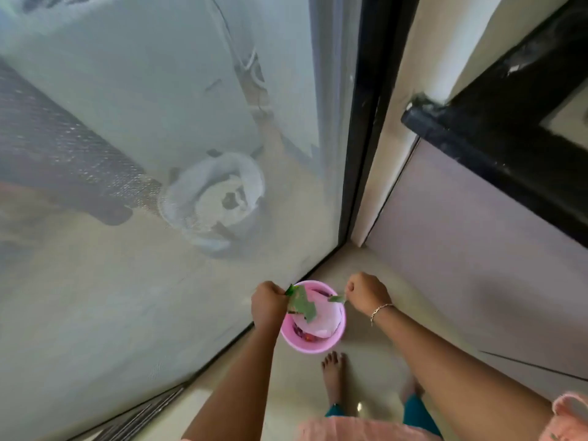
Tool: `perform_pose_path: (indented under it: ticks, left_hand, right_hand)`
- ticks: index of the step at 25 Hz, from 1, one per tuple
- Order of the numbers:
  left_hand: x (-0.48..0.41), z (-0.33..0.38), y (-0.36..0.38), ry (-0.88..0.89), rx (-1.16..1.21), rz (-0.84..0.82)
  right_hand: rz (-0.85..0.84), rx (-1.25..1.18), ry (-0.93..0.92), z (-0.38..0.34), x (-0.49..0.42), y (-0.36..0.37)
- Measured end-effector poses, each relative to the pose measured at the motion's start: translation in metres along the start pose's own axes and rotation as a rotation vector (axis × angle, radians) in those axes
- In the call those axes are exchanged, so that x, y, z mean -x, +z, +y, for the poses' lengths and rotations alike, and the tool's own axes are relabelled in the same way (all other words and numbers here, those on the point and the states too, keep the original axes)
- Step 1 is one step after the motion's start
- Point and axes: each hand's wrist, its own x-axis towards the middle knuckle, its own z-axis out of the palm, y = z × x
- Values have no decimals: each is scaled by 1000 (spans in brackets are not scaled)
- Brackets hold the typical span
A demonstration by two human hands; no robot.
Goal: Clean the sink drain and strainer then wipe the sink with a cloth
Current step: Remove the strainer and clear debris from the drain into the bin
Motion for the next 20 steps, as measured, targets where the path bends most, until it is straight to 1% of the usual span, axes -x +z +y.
perform_pose_path:
  ticks: [3, 5, 9, 13, 17, 18, 20]
  left_hand:
    - [-17, -19, 24, -34, -77, -22]
    - [-32, -31, 44, -26, -121, -39]
    - [-63, -50, 82, -28, -199, -64]
    - [-86, -66, 109, -13, -265, -73]
    - [-92, -80, 123, 20, -321, -195]
    - [-91, -84, 122, 34, -339, -217]
    - [-84, -88, 117, 59, -366, -229]
  right_hand:
    - [-35, 26, 48, 12, -17, 38]
    - [-48, 21, 75, 21, -31, 66]
    - [-32, 18, 118, 32, -62, 110]
    - [-65, -20, 99, 44, -87, 142]
    - [-204, -106, 90, 58, -93, 166]
    - [-212, -131, 85, 59, -92, 167]
    - [-175, -190, 81, 62, -88, 161]
